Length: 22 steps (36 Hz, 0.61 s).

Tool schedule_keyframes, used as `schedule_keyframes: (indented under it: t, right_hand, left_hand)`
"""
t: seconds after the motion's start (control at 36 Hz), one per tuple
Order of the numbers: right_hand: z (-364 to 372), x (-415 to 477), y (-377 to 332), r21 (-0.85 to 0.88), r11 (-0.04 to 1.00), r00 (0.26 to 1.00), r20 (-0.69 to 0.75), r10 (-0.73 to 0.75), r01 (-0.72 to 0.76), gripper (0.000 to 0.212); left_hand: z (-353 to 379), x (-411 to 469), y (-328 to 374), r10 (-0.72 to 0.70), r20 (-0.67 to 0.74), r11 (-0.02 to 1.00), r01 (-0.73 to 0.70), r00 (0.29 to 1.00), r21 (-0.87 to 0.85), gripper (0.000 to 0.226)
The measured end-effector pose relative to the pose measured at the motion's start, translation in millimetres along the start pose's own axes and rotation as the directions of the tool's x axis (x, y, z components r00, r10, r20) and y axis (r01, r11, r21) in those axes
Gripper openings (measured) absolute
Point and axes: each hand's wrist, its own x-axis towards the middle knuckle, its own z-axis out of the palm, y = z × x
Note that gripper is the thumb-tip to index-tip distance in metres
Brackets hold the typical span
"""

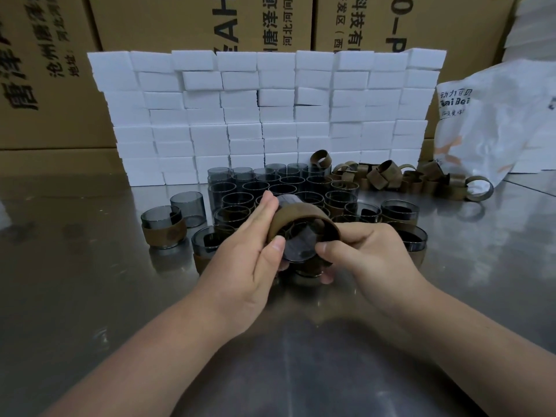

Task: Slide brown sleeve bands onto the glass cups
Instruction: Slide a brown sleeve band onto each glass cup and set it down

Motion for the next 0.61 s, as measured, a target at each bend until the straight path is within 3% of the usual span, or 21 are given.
schedule_keyframes:
  t: [0.17, 0.36, 0.47, 0.61]
  right_hand:
    - [0.4, 0.1, -1.7, -0.002, 1.0, 1.0, -0.002, -0.015, 0.015, 0.016]
    - [1.2, -0.5, 0.8, 0.006, 1.0, 0.999, -0.048, 0.003, -0.003, 0.016]
    - [2.2, 1.5, 1.9, 0.041, 0.999, 0.999, -0.037, 0.027, -0.026, 0.036]
    - [0.7, 2.5, 6.1, 0.048, 0.998, 0.999, 0.004, 0.045, -0.045, 0.046]
  left_hand:
    - [0.2, 0.2, 1.5, 0.023, -0.052, 0.999, -0.022, 0.998, 0.023, 0.043]
    - [2.3, 0.0, 4.1, -0.022, -0.096, 0.993, 0.011, 0.995, -0.117, 0.041]
    - [3.6, -0.5, 1.8, -0.036, -0.133, 0.992, 0.019, 0.99, -0.122, 0.043]
    - [2.8, -2.1, -2.2, -0.099, -0.168, 0.959, 0.049, 0.981, -0.28, 0.047]
